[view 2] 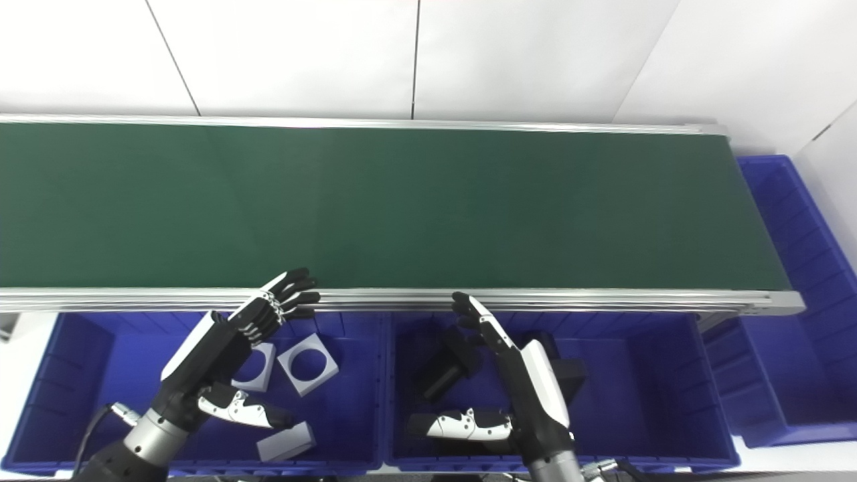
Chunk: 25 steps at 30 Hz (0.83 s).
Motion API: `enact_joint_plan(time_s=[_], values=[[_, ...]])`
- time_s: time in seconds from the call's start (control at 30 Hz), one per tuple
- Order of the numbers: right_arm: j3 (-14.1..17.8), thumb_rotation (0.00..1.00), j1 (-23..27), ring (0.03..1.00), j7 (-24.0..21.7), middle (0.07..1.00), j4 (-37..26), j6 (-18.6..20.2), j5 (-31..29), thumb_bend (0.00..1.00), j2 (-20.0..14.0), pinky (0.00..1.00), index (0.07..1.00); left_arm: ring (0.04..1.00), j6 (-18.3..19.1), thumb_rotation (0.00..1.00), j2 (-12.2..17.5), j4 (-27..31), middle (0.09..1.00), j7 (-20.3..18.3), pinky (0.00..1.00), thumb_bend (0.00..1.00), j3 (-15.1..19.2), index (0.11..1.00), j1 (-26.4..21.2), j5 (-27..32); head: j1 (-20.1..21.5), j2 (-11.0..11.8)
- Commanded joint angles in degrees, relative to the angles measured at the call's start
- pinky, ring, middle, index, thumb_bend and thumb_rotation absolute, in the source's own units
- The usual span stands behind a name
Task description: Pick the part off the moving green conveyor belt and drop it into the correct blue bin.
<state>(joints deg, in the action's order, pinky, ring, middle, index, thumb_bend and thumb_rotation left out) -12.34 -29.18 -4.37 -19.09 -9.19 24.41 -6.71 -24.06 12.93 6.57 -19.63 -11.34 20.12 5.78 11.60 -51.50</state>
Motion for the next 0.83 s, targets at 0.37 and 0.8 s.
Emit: enact_joint_plan(time_s=[0.37, 0.8], values=[[0.61, 0.36, -0.49, 0.815, 1.87, 0.867, -1.43, -2.28, -1.53, 0.96, 0.05, 0.74, 0.908, 0.904, -2.48, 0.28, -2.34, 0.65, 0.934, 1.69, 0.84, 0.9, 1.33, 0.933, 0.62, -1.56, -0.71, 0.69], [0.16, 0.38, 0.47, 0.817, 3.89, 0.862, 0.17, -3.46, -0.53, 0.96, 0.37, 0.75, 0.908, 0.927, -2.81, 0.29, -1.44, -0.34, 0.937, 1.99, 0.86, 0.91, 1.43, 0.934, -0.28, -5.38, -0.68, 1.24]])
